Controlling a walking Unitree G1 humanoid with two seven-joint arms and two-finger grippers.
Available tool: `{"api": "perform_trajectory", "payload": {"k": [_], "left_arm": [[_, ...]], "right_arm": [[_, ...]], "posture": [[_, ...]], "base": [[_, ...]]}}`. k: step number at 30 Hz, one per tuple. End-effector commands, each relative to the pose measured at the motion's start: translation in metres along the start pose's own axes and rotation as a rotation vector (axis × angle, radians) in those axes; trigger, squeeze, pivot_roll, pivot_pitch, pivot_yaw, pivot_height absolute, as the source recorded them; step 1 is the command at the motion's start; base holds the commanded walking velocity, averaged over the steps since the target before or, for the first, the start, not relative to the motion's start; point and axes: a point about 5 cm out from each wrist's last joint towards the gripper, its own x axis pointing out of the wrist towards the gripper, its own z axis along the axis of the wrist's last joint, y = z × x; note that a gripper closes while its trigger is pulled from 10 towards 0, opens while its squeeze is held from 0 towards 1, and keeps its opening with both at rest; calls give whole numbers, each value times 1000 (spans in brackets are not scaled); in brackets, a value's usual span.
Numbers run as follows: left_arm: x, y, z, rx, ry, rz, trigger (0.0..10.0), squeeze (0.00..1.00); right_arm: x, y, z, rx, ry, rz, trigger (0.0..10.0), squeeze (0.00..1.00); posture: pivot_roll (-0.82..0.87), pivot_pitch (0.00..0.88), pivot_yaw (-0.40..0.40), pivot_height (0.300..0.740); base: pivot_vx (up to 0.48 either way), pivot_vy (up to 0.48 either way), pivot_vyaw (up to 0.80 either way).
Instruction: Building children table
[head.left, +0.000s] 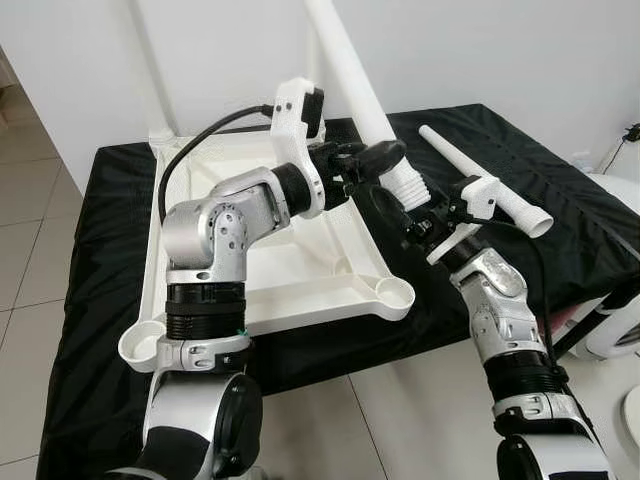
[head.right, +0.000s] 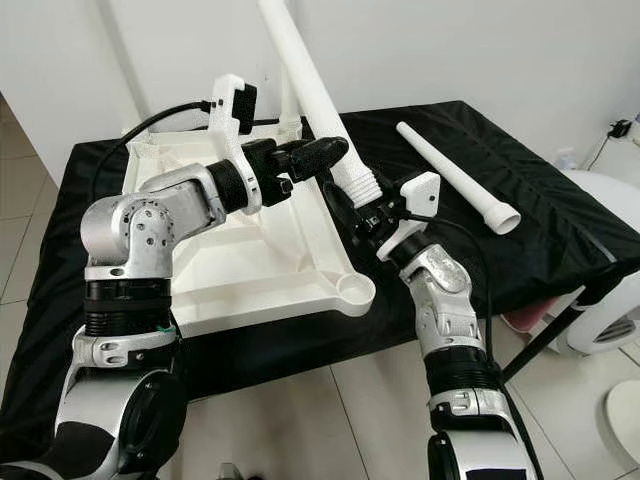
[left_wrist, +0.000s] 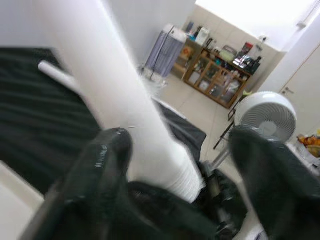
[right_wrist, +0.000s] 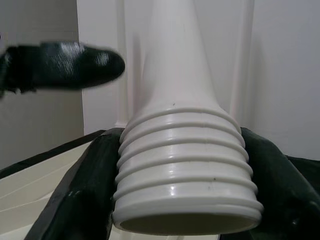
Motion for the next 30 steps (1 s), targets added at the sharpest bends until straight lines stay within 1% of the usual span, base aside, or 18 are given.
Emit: {"api": "perform_trajectory", "payload": {"k": [1, 2, 3, 4, 8, 10, 11, 15, 16, 17, 18, 19, 26, 30], "left_arm": [[2, 4, 1, 3, 16, 33, 10000, 1000], [2, 4, 1, 3, 16, 33, 10000, 1000], [2, 7, 2, -21, 15, 45, 10000, 1000], [2, 10, 2, -24, 18, 69, 10000, 1000], [2, 13, 2, -37, 18, 80, 10000, 1000], [2, 19, 3, -41, 24, 123, 10000, 1000], [2, 21, 5, -51, 18, 126, 10000, 1000], [2, 22, 10, -50, 13, 137, 10000, 1000], [3, 22, 11, -44, 11, 137, 10000, 455], [3, 22, 11, -44, 11, 137, 10000, 455], [3, 23, 13, -42, 11, 137, 10000, 90], [5, 22, 17, -53, 7, 128, 10000, 0], [7, 18, 26, -65, -8, 103, 10000, 0], [8, 17, 30, -56, -9, 94, 10000, 0]], "right_arm": [[-1, 1, 3, -10, -10, 8, 10000, 0], [-1, 1, 3, -10, -10, 8, 10000, 0], [-2, 1, 4, -9, -10, 10, 10000, 0], [-2, 2, 4, -9, -11, 11, 10000, 0], [-2, 2, 4, -9, -13, 12, 10000, 0], [-2, 3, 6, -7, -17, 17, 10000, 0], [-2, 4, 7, -9, -18, 21, 10000, 0], [-1, 4, 7, -9, -15, 30, 10000, 0], [-1, 4, 7, -10, -14, 33, 10000, 0], [-1, 4, 7, -10, -14, 33, 10000, 0], [-1, 4, 7, -10, -13, 37, 10000, 0], [-1, 6, 7, -11, -7, 50, 10000, 0], [-2, 9, 4, -6, 8, 75, 10000, 0], [-2, 12, 2, -7, 19, 102, 10000, 0]], "posture": [[-61, 0, 38, 740], [-61, 0, 38, 740], [-61, 7, 41, 740], [-59, 10, 41, 740], [-59, 9, 41, 740], [-60, 10, 41, 740], [-60, 10, 41, 740], [-61, 11, 40, 740], [-59, 11, 39, 740], [-59, 11, 39, 740], [-59, 11, 39, 740], [-59, 13, 40, 740], [-57, 15, 41, 740], [-54, 14, 40, 740]], "base": [[0, 0, 0], [0, 0, 0], [0, 0, 0], [0, 0, 0], [0, 0, 0], [0, 0, 0], [0, 0, 0], [0, 0, 0], [0, 0, 0], [0, 0, 0], [0, 0, 0], [0, 0, 0], [0, 0, 0], [0, 0, 0]]}}
